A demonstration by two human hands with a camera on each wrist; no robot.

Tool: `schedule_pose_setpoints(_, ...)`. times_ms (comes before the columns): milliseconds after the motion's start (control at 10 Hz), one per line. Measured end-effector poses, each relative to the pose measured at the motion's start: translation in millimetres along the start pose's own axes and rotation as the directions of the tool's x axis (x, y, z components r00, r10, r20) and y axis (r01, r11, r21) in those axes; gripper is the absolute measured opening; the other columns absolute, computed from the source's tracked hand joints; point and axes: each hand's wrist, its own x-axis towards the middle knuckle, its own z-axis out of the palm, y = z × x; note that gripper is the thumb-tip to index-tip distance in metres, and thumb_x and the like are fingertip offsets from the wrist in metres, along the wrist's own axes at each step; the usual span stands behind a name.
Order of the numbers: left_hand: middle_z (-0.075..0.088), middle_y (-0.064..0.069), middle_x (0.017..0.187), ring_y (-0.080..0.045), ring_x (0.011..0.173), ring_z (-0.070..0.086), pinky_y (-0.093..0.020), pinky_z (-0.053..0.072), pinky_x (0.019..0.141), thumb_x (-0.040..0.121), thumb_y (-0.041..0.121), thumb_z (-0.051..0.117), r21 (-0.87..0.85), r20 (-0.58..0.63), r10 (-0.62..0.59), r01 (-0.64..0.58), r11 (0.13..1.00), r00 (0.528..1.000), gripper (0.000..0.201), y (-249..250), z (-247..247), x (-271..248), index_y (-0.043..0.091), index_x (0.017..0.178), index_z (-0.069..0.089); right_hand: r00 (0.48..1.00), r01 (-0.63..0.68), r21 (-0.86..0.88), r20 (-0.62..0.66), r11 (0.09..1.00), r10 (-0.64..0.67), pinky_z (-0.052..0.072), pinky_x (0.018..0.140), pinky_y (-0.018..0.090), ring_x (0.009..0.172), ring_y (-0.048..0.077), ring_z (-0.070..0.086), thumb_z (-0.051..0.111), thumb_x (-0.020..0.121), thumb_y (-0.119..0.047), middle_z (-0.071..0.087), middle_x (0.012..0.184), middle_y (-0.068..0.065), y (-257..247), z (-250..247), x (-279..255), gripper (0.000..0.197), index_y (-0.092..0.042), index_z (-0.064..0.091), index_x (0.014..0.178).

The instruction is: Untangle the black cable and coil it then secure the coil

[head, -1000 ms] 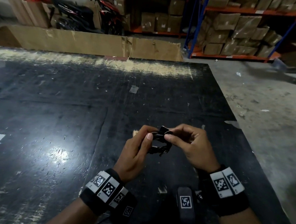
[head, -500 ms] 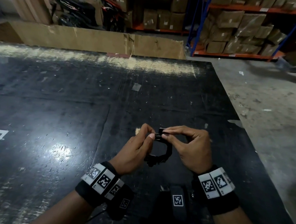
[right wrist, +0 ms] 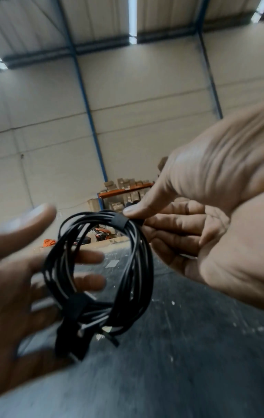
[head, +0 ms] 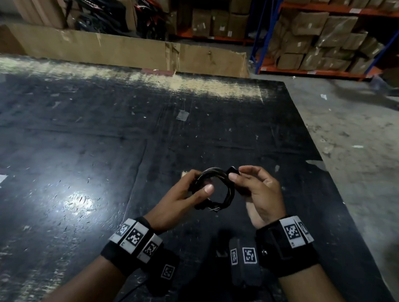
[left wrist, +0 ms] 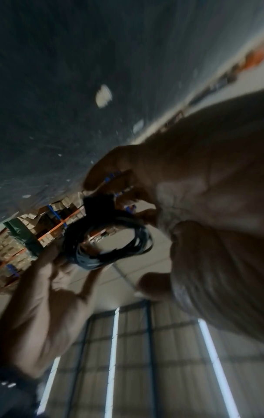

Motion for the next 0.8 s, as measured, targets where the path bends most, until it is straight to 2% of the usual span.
schedule_pose_setpoints(100,0.073,-0.011,0.118,-0.026,0.105,0.073,-0.036,0.060,0.088,0.093,0.024,0.075,-0.113,-0.026,-0.126,0.122,0.986,0.992,0.035,-21.8,-3.6,-1.6,0.012,0.123,0.064,0.990,-0.068,0.101,-0.112,0.993,0.080,0.054,0.064,0.023,0.066,0.016,0.066,0.077,0.075,0.008,0.073,0.078,0.007,7.0,-8.1,7.5,0.026,-0.013,0.065,0.084)
schedule_pose_setpoints(200,0.077,-0.019,0.103,-0.027,0.094,0.077,-0.032,0.059,0.081,0.090,0.002,0.075,-0.181,-0.160,-0.160,0.131,0.975,0.974,0.022,-40.1,-7.8,0.0,0.007,0.111,0.072,0.984,-0.079,0.044,-0.157,0.996,0.085,0.056,0.058,0.019,0.065,0.013,0.069,0.078,0.076,0.007,0.074,0.079,0.007,14.5,-19.7,12.9,0.025,-0.014,0.067,0.085)
schedule_pose_setpoints(300,0.074,-0.019,0.087,-0.024,0.080,0.080,-0.026,0.060,0.072,0.087,-0.007,0.073,-0.249,-0.278,-0.245,0.177,0.952,0.929,0.021,-46.9,-11.0,6.8,0.006,0.102,0.076,0.981,-0.019,-0.320,-0.189,0.947,-0.044,0.059,0.066,0.027,0.071,0.019,0.072,0.083,0.073,0.003,0.076,0.077,0.009,26.7,-35.4,22.5,0.026,-0.012,0.068,0.086)
schedule_pose_setpoints(400,0.070,-0.019,0.084,-0.019,0.067,0.077,-0.024,0.061,0.066,0.086,-0.012,0.073,-0.220,-0.309,-0.307,0.246,0.944,0.900,0.021,-50.4,-13.2,20.1,0.005,0.098,0.073,0.979,-0.002,-0.610,-0.161,0.792,-0.122,0.059,0.067,0.025,0.067,0.018,0.073,0.086,0.071,-0.001,0.075,0.072,0.006,36.6,-44.2,30.2,0.026,-0.011,0.067,0.086)
schedule_pose_setpoints(500,0.069,-0.025,0.086,-0.021,0.059,0.071,-0.025,0.061,0.060,0.084,-0.017,0.071,-0.193,-0.324,-0.357,0.308,0.931,0.876,0.019,-58.8,-10.7,39.7,0.002,0.089,0.072,0.976,-0.055,-0.686,-0.191,0.725,-0.106,0.053,0.057,0.012,0.065,0.013,0.071,0.086,0.071,-0.003,0.076,0.073,0.004,44.1,-50.7,41.8,0.027,-0.010,0.068,0.089)
schedule_pose_setpoints(600,0.070,-0.022,0.078,-0.017,0.048,0.068,-0.025,0.061,0.053,0.085,-0.018,0.069,-0.182,-0.369,-0.408,0.366,0.913,0.835,0.019,-74.4,-11.4,63.8,0.000,0.081,0.073,0.971,-0.142,-0.723,-0.234,0.676,-0.046,0.063,0.074,0.033,0.069,0.016,0.077,0.089,0.064,-0.010,0.079,0.069,0.002,52.0,-56.1,61.4,0.027,-0.017,0.070,0.082)
schedule_pose_setpoints(700,0.077,-0.024,0.086,-0.020,0.060,0.075,-0.026,0.061,0.059,0.083,-0.010,0.076,-0.040,-0.394,-0.410,0.430,0.902,0.823,0.020,-90.2,-12.2,83.7,0.009,0.077,0.077,0.978,-0.164,-0.768,-0.209,0.619,0.000,0.065,0.077,0.043,0.062,0.017,0.077,0.089,0.062,-0.010,0.076,0.060,0.001,60.6,-61.3,78.2,0.024,-0.018,0.069,0.072)
schedule_pose_setpoints(800,0.080,-0.009,0.080,-0.019,0.066,0.075,-0.028,0.062,0.071,0.082,0.004,0.081,0.209,-0.430,-0.357,0.476,0.854,0.829,0.024,-96.7,-10.1,90.9,0.025,0.071,0.076,0.985,-0.146,-0.848,-0.175,0.509,-0.010,0.063,0.081,0.035,0.070,0.015,0.076,0.089,0.063,-0.016,0.076,0.062,-0.003,60.2,-61.7,87.5,0.021,-0.019,0.070,0.070)
